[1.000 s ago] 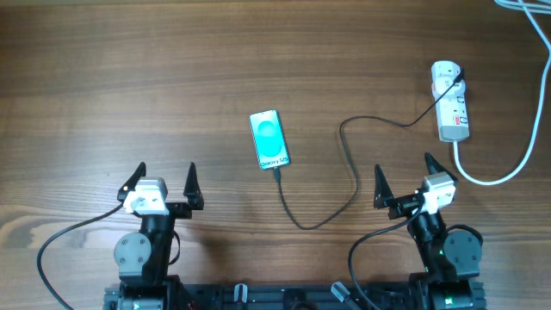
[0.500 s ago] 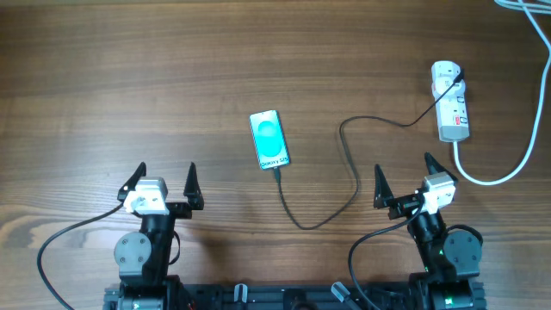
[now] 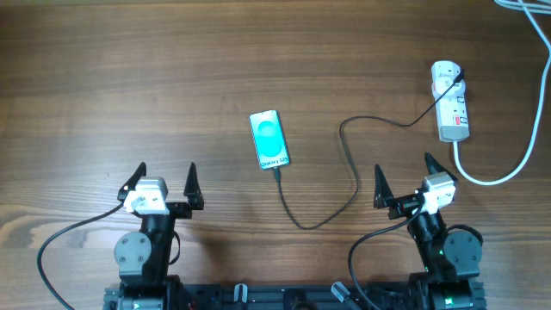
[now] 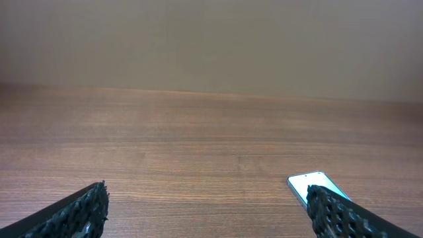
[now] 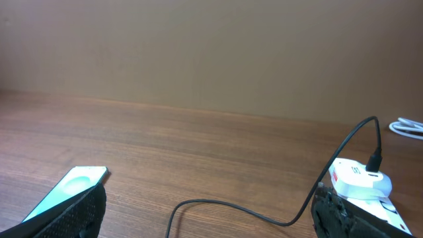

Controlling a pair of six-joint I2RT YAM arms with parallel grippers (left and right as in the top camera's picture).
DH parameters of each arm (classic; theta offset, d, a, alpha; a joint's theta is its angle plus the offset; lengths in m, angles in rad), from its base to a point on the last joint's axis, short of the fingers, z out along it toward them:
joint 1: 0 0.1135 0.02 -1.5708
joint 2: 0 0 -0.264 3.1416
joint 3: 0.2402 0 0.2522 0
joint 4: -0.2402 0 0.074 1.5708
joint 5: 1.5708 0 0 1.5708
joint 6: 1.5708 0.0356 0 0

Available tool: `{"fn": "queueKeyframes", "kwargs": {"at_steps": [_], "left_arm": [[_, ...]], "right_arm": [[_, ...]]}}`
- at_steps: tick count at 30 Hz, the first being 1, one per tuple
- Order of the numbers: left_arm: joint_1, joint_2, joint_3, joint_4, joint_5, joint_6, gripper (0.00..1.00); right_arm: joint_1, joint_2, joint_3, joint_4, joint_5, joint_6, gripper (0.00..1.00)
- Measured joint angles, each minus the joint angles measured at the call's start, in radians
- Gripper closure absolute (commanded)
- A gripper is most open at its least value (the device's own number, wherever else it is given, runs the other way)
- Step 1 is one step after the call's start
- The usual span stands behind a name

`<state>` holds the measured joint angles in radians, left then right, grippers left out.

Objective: Plug charger to phone and switch on socket

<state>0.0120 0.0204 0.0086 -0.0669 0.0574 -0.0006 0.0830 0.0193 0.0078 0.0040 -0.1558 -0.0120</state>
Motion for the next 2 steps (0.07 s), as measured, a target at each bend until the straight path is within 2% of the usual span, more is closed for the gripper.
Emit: {"fn": "queueKeyframes", "kwargs": {"at_steps": [2], "left_arm": [[0.0, 0.0, 0.0, 0.0, 0.0, 0.0, 0.0]], "right_arm": [[0.0, 0.0, 0.0, 0.0, 0.0, 0.0, 0.0]]}}
